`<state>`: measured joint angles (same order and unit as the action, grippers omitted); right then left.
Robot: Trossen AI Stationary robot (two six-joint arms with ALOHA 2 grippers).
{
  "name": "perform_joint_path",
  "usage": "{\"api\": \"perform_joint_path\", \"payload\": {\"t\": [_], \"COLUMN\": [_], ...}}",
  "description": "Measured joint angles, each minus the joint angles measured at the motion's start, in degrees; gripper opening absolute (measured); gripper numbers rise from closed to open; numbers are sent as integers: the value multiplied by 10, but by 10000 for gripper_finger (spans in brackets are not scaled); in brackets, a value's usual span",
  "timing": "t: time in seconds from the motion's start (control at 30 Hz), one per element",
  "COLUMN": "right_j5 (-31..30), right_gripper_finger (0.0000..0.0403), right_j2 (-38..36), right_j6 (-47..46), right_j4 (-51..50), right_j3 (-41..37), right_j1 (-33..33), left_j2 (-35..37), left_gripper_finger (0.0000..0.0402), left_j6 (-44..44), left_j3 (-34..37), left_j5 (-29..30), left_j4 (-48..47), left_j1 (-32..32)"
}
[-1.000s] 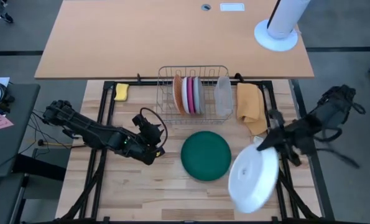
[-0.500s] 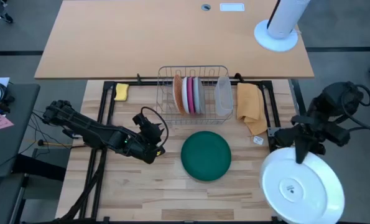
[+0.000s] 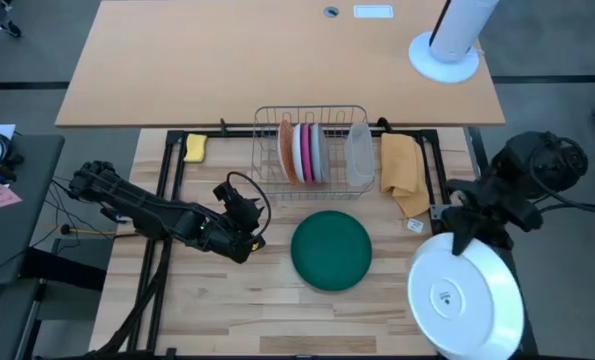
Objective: Sort dishes
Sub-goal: Put the white plate into the dish rack
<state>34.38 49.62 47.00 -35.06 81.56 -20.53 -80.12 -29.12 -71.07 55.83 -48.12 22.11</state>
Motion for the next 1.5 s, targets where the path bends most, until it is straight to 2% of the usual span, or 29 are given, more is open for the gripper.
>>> {"api": "perform_joint_path", "payload": {"t": [0.1, 0.17, 0.3, 0.5, 0.73, 0.9, 1.17, 1.5], "right_j5": [-2, -26, -135, -338, -412, -423, -435, -666], "right_gripper_finger": [20, 20, 20, 20, 20, 20, 20, 20], "right_j2": [3, 4, 3, 8, 11, 12, 40, 130], "right_j6": [-40, -70, -142, -230, -210, -136, 146, 478], "right_j4": [5, 15, 54, 67, 85, 91, 91, 211], "right_j3": [0, 0, 0, 0, 0, 0, 0, 3], "right_j1": [16, 24, 35, 35, 35, 35, 33, 40], "left_j2": [0, 0, 0, 0, 0, 0, 0, 33], "left_gripper_finger": [103, 103, 103, 103, 103, 103, 103, 103], "left_j6": [0, -3, -5, -11, -3, 5, 27, 34], "left_j3": [0, 0, 0, 0, 0, 0, 0, 0], "left_j5": [0, 0, 0, -1, -1, -1, -2, -1], "left_j4": [0, 0, 0, 0, 0, 0, 0, -1], "left_j1": [0, -1, -6, -9, -14, -25, -43, -53]}}
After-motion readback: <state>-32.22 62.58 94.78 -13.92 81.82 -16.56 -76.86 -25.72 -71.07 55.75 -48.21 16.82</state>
